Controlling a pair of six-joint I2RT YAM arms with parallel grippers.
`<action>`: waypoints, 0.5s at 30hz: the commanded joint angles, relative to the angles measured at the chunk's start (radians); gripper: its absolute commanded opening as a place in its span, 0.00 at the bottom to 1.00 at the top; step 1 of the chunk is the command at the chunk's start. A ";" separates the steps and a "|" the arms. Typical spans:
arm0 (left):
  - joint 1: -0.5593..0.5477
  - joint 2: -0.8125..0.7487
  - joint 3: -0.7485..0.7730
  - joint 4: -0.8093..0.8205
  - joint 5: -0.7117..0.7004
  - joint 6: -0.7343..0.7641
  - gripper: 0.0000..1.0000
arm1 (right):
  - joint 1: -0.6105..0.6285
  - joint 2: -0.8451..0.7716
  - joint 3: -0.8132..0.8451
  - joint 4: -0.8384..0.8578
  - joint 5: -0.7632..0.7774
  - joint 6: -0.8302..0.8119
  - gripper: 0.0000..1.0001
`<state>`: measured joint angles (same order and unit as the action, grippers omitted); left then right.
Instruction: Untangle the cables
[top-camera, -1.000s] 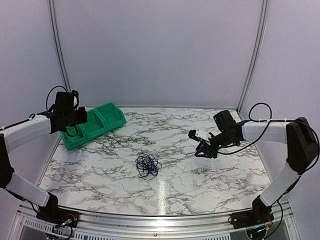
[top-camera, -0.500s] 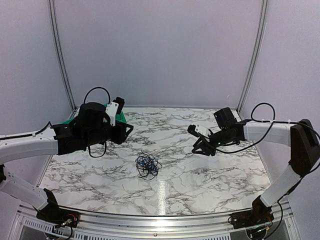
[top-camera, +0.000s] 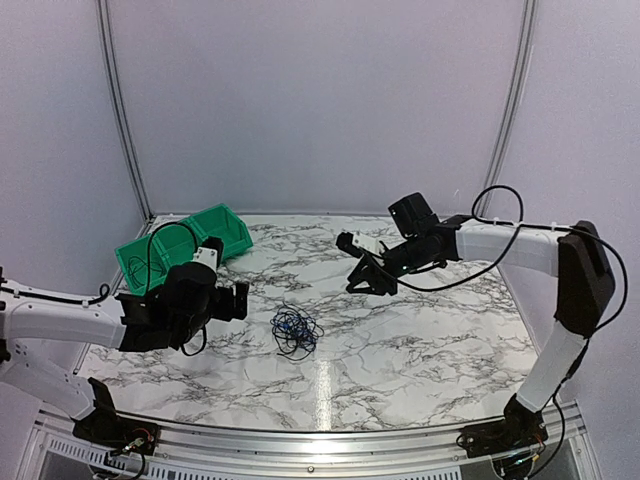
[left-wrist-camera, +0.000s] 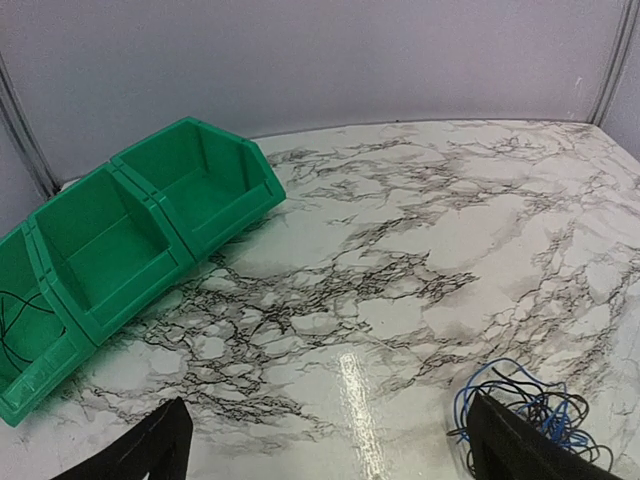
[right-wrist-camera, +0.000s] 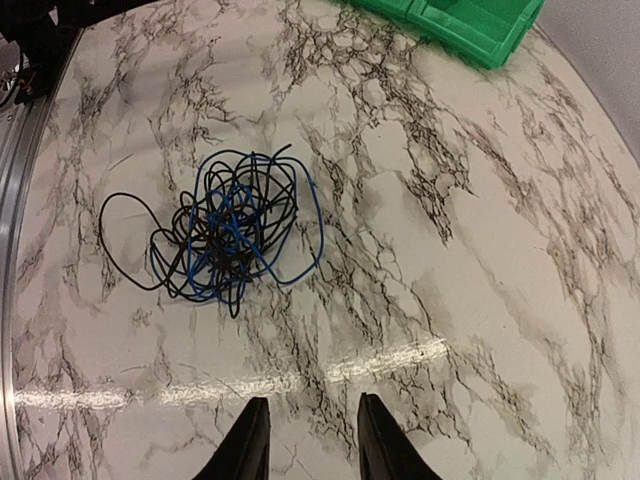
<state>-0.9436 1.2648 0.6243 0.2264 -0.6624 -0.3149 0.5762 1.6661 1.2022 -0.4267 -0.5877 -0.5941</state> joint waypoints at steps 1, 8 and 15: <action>-0.003 0.035 -0.026 0.128 -0.173 -0.061 0.99 | 0.058 0.134 0.168 -0.073 -0.009 0.049 0.31; 0.000 0.204 0.004 0.095 -0.415 -0.220 0.99 | 0.130 0.315 0.379 -0.133 0.027 0.084 0.30; -0.002 0.169 -0.061 0.172 -0.158 -0.357 0.98 | 0.161 0.490 0.568 -0.229 -0.004 0.111 0.31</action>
<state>-0.9428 1.4952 0.6003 0.3145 -0.9615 -0.5858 0.7235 2.0861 1.6871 -0.5655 -0.5732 -0.5114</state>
